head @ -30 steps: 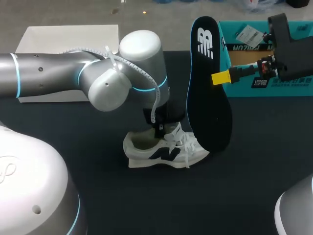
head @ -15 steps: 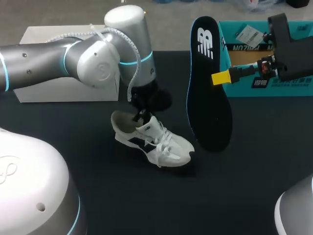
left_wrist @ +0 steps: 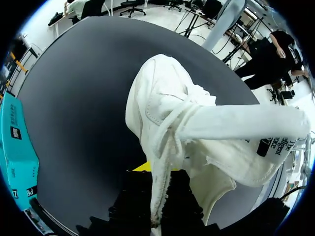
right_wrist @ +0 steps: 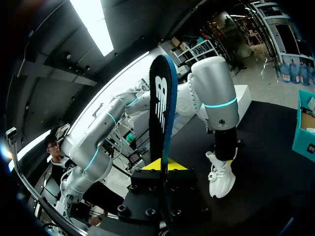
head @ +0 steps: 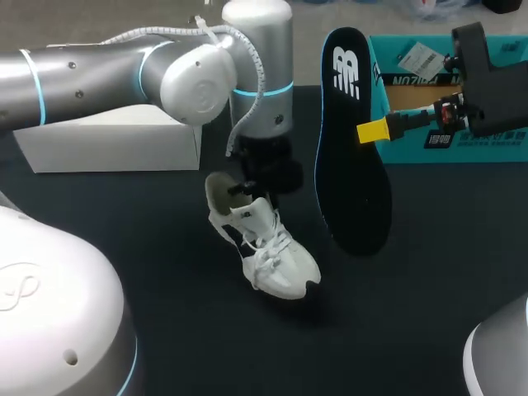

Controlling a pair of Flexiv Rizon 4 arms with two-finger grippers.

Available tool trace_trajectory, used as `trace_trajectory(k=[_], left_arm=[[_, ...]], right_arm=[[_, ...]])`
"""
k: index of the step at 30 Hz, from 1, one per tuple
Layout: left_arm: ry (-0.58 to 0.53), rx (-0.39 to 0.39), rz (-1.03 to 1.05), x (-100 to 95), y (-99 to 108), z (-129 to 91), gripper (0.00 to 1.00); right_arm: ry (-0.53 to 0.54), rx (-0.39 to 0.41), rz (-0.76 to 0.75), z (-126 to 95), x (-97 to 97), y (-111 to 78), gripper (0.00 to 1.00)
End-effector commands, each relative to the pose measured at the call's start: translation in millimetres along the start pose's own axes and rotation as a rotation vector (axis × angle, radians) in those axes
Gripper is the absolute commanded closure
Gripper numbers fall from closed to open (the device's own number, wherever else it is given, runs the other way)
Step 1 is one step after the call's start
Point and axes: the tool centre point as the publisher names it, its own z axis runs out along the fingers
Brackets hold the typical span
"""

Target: Take the shoe out of the shoebox, open the shoe tongue, remove and reinsert the insole, then place the shoe into the shoebox

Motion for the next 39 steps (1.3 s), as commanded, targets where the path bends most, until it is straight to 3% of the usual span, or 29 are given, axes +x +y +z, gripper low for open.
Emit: trace_trajectory(k=[1,10,19,28,39], left_arm=[[0.301,-0.184,0.673,-5.3,0,-4,1.00],[0.271,-0.195,0.796,-12.0,20,7,1.00],[0.246,-0.286,0.863,-27.9,30,11,1.00],[0.254,-0.330,0.777,-45.6,22,21,1.00],[0.237,-0.312,0.712,-62.3,18,27,1.00]], right_arm=[[0.002,0.004,0.001,4,-2.0,2.5,1.00],[0.002,0.004,0.001,4,-2.0,2.5,1.00],[0.002,0.004,0.001,4,-2.0,2.5,1.00],[0.002,0.004,0.001,4,-2.0,2.5,1.00],[0.002,0.004,0.001,4,-2.0,2.5,1.00]])
